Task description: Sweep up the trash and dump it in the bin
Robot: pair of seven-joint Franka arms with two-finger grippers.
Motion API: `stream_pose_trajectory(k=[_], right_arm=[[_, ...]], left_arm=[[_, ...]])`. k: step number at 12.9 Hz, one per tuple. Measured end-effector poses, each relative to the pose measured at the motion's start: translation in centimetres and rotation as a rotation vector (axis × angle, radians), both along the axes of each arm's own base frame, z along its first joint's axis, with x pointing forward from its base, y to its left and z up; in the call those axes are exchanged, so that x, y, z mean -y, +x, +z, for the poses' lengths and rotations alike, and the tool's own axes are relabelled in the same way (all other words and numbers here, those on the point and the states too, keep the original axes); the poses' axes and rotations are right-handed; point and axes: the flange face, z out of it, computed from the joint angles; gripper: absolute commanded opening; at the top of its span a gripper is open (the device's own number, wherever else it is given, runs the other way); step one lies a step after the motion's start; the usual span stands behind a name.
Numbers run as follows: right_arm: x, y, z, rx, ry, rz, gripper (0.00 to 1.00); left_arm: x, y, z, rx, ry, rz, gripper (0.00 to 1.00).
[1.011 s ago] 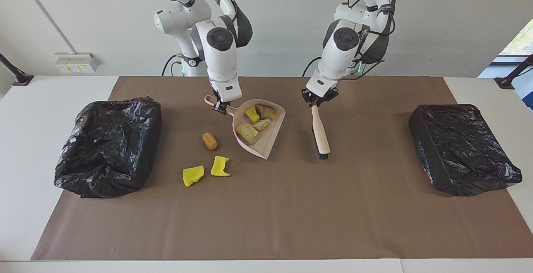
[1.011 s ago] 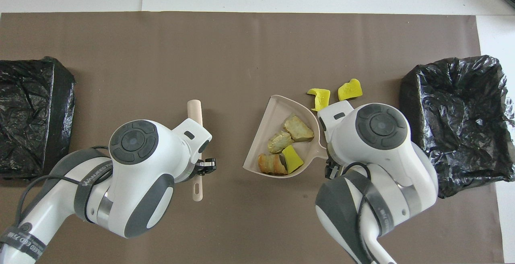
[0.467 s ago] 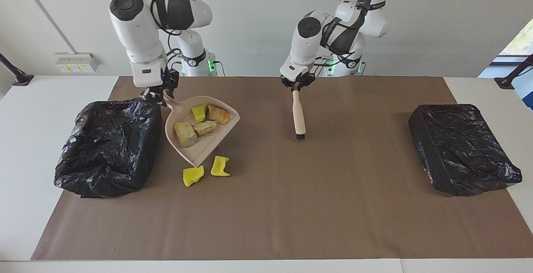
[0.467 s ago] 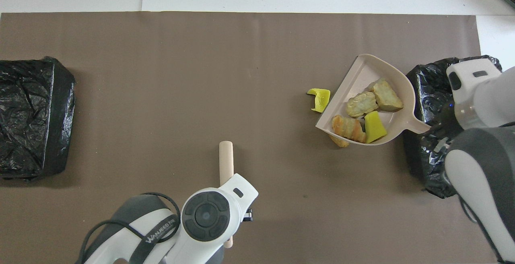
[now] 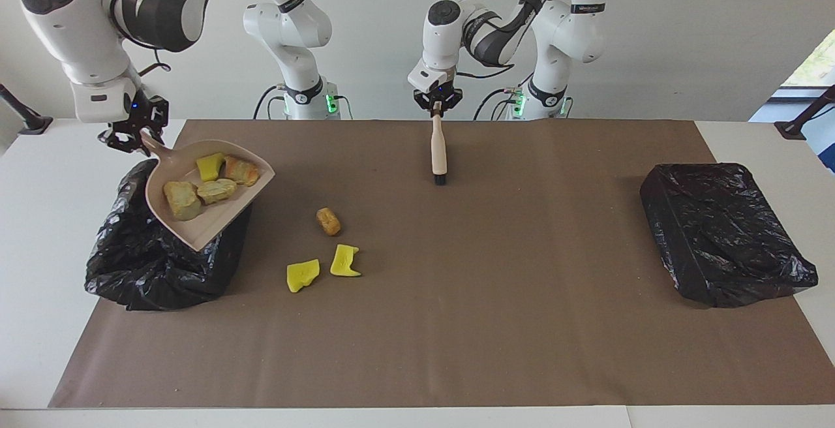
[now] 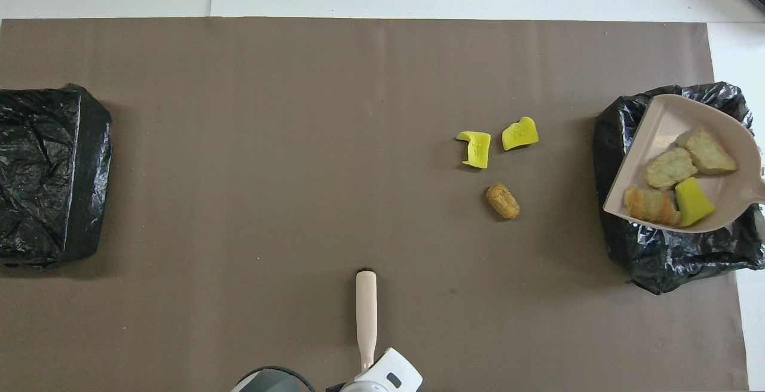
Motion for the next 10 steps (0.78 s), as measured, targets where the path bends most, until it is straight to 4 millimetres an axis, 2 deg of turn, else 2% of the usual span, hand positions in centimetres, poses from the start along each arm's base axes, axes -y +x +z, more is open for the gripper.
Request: stream_pose_trajectory(k=[2, 3, 5, 6, 10], right_arm=[[2.7, -0.4, 0.5, -0.005, -0.098, 0.055, 0.00], [3.2, -0.4, 0.7, -0.026, -0.153, 0.097, 0.00], [3.3, 0.1, 0.4, -0.060, -0.236, 0.210, 0.00], [3.2, 0.3, -0.1, -0.077, -0.265, 0.251, 0.00], [2.9, 1.0, -2.9, -0.171, -0.387, 0.387, 0.00]], left_arm=[[0.1, 0.2, 0.1, -0.005, -0.031, 0.025, 0.00], [0.1, 0.2, 0.1, -0.009, -0.036, 0.032, 0.12], [0.1, 0.2, 0.1, -0.010, -0.037, 0.032, 0.79], [0.0, 0.4, 0.1, -0.011, -0.037, 0.035, 1.00], [-0.6, 2.2, 0.1, -0.015, -0.043, 0.038, 1.00]])
